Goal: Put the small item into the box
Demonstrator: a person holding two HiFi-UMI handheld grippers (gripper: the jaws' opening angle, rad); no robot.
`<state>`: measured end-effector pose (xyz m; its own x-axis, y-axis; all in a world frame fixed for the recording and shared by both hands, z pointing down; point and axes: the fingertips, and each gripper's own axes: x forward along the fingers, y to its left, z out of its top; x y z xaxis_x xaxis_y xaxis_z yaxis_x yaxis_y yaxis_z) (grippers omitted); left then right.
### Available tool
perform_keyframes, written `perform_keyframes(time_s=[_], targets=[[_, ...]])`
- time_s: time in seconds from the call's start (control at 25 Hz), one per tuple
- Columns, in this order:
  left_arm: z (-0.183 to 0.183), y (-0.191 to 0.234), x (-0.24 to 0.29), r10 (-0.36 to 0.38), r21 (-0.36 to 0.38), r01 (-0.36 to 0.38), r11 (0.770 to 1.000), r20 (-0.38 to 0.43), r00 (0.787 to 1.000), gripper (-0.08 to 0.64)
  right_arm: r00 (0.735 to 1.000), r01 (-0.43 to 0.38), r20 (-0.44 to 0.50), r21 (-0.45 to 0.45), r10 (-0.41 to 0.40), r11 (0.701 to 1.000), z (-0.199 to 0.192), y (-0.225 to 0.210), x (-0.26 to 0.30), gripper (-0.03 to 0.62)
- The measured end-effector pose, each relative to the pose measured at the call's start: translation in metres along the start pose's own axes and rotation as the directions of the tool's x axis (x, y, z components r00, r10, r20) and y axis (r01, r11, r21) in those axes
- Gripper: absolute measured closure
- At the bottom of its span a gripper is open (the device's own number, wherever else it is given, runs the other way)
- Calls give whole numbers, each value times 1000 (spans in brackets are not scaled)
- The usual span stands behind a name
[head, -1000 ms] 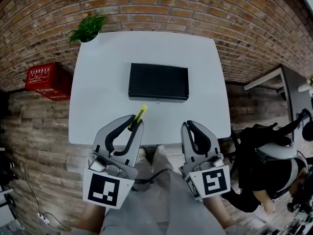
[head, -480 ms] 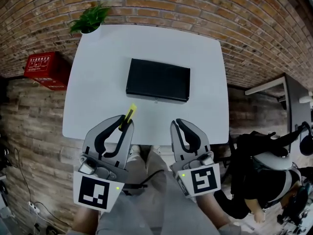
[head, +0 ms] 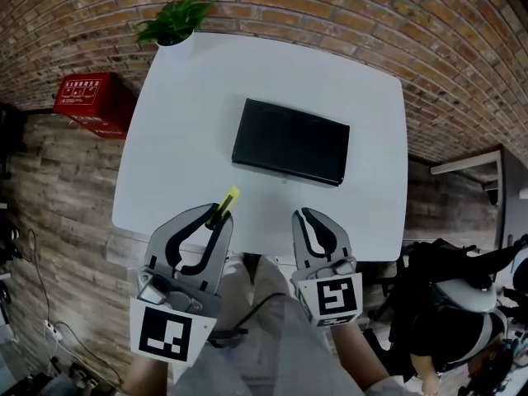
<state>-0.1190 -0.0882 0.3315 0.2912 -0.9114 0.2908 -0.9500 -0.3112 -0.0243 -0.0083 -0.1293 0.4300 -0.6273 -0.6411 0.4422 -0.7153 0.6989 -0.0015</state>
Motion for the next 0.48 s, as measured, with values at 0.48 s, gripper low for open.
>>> perform_keyframes(time_s=[0.48], targets=[[-28,19,10,45,-32,-46,998,-30,999,495,988,91,-132,49,-84,995,-53,-18,69,531]])
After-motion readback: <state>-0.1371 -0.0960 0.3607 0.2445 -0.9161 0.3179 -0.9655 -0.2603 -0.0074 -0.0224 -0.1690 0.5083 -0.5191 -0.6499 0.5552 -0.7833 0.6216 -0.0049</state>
